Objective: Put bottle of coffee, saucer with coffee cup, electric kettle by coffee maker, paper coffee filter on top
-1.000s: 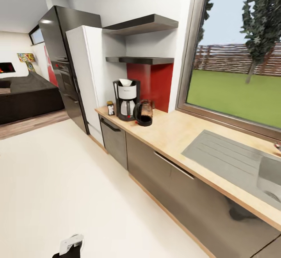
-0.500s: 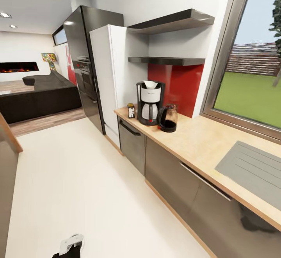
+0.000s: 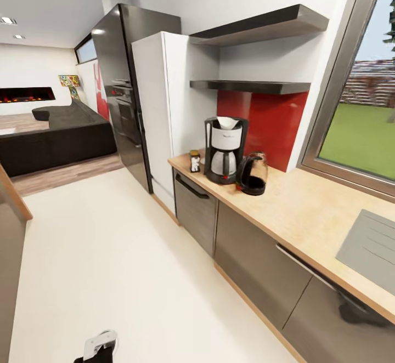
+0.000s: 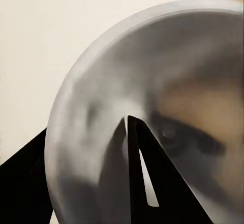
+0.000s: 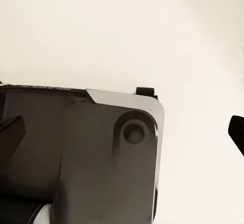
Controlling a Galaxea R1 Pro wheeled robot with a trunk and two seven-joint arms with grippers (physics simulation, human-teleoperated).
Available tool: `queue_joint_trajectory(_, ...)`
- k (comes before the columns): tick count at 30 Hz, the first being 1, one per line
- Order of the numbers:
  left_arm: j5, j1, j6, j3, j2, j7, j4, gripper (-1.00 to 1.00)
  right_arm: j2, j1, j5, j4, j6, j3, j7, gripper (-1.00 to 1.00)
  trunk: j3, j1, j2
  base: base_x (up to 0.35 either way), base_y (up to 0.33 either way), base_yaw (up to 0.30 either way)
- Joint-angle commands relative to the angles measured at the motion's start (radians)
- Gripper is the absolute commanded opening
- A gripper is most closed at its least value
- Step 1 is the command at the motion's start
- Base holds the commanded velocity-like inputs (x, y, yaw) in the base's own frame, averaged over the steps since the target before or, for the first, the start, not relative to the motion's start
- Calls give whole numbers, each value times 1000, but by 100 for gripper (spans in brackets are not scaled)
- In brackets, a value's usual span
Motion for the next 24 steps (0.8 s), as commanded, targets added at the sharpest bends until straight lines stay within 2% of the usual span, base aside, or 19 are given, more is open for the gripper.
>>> queue_joint_trajectory(1,4,-1,-3,-4,0,5,6,-100,-1,-1,-10,1,-3,8,3,100,-2,1,-2,285,219,0)
queue_joint_trajectory(19,3,-1,-3,-3,0,4,20,-100,-1,-1,-10,2,-3,8,1,100,-2,1,-2,290,206,0)
queue_joint_trajectory(24,3,-1,-3,-3,-1,4,20,-100,-8,-1,-11,1,-7,7,1,100,-2,1,-2,290,205,0)
